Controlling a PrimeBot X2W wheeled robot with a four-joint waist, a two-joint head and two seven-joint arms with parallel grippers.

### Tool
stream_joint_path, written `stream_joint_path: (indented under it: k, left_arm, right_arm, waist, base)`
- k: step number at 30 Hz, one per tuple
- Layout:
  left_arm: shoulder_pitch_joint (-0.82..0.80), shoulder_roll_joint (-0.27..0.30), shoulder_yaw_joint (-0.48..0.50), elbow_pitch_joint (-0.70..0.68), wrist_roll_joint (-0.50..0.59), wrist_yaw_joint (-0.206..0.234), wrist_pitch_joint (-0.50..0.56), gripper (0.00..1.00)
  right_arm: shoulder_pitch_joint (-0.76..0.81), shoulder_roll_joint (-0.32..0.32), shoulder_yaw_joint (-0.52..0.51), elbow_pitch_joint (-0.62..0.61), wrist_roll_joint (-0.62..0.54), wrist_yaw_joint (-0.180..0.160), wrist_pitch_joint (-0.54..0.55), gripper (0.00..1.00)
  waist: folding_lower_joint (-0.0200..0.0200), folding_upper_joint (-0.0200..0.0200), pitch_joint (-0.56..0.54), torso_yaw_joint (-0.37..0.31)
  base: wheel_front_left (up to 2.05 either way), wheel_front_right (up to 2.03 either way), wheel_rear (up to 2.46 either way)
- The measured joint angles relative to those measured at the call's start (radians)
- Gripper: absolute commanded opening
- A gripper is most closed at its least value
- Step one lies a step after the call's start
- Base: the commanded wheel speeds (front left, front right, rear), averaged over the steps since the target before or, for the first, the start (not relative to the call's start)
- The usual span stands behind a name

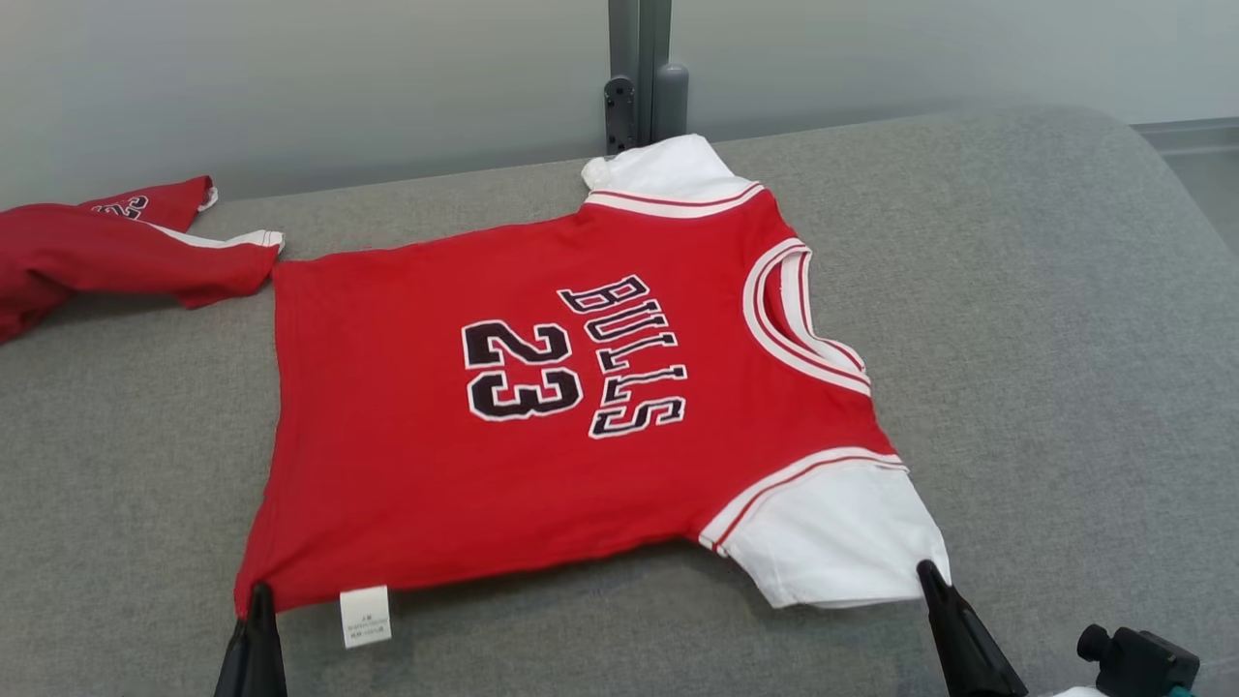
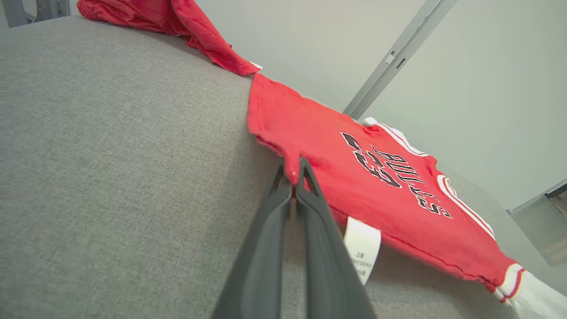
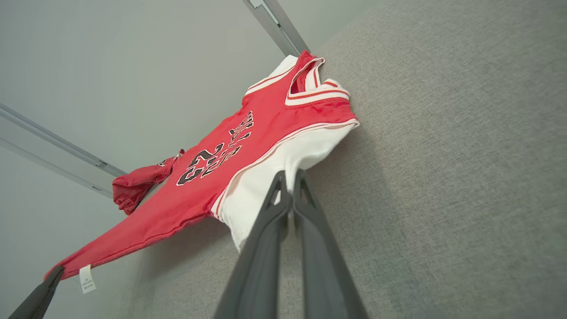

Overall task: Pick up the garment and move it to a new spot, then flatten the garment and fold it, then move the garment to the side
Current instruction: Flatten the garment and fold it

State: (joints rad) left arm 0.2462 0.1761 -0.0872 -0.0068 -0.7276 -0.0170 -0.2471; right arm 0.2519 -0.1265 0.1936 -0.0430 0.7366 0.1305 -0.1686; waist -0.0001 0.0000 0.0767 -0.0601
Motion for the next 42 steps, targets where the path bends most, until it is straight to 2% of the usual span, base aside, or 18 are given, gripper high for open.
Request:
stream_joint_path:
  k: [9, 26, 34, 42]
  left_arm:
    - [0.073, 0.009, -0.002, -0.091, -0.006, 0.034, 0.038, 0.0]
    - [-0.011, -0.03, -0.026, 0.116, -0.027, 0.017, 0.033, 0.0]
    - [-0.149, -0.04, -0.043, 0.204, -0.024, 0.007, 0.032, 0.0]
    - [-0.375, -0.048, -0.044, 0.36, -0.01, 0.004, 0.024, 0.0]
  right_arm:
    - [0.036, 0.017, -0.007, -0.034, 0.001, 0.0, 0.044, 0.0]
    - [-0.028, 0.039, 0.002, 0.033, 0.015, 0.0, 0.043, 0.0]
    - [-0.162, 0.055, -0.008, 0.141, 0.027, 0.0, 0.013, 0.0]
    - [-0.406, 0.067, -0.039, 0.311, 0.027, 0.0, -0.02, 0.0]
  waist:
    - [0.0, 0.0, -0.022, 0.001]
    - [0.0, 0.0, -0.052, -0.001]
    - [0.0, 0.0, -0.03, 0.011]
    - [0.0001, 0.0, 0.036, 0.028]
  base:
    - [0.0, 0.0, 0.0]
    - [0.0, 0.0, 0.0]
    - [0.0, 0.0, 0.0]
    - [0.0, 0.0, 0.0]
